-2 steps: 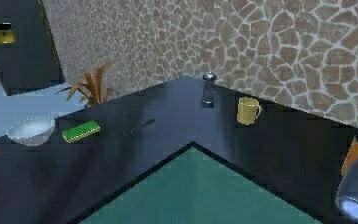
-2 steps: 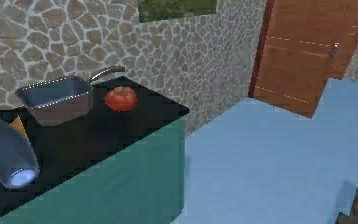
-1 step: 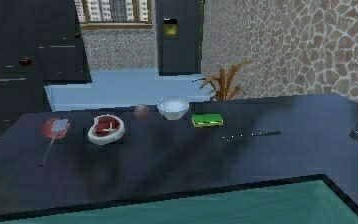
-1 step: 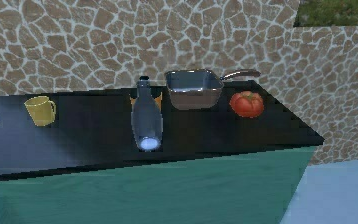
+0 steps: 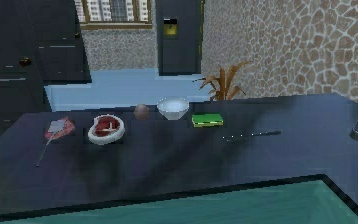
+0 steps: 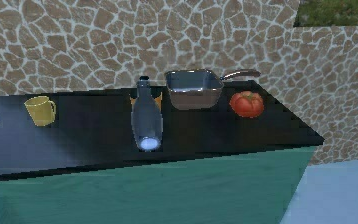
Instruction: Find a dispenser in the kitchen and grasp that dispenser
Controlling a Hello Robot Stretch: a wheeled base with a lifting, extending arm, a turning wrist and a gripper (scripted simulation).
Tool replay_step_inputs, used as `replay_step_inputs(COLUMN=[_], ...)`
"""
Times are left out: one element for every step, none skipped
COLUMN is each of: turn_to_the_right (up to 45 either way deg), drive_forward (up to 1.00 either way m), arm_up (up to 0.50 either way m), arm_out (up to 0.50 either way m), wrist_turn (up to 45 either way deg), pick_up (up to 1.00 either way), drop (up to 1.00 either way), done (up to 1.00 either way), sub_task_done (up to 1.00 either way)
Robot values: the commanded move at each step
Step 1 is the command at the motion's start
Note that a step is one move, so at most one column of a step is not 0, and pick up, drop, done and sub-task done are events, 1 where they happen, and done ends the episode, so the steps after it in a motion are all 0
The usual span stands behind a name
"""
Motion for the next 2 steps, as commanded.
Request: replay_step_inputs(turn_to_the_right=[0.0, 0.0], drive_forward=[0.00, 0.00], arm_up=[0.38, 0.00], arm_out=[0.00, 0.44], wrist_turn=[0.0, 0.0], pick_up=[0.00, 0.00], drop=[0.00, 0.00], done=[0.00, 0.00], sub_task_done=[0.00, 0.00])
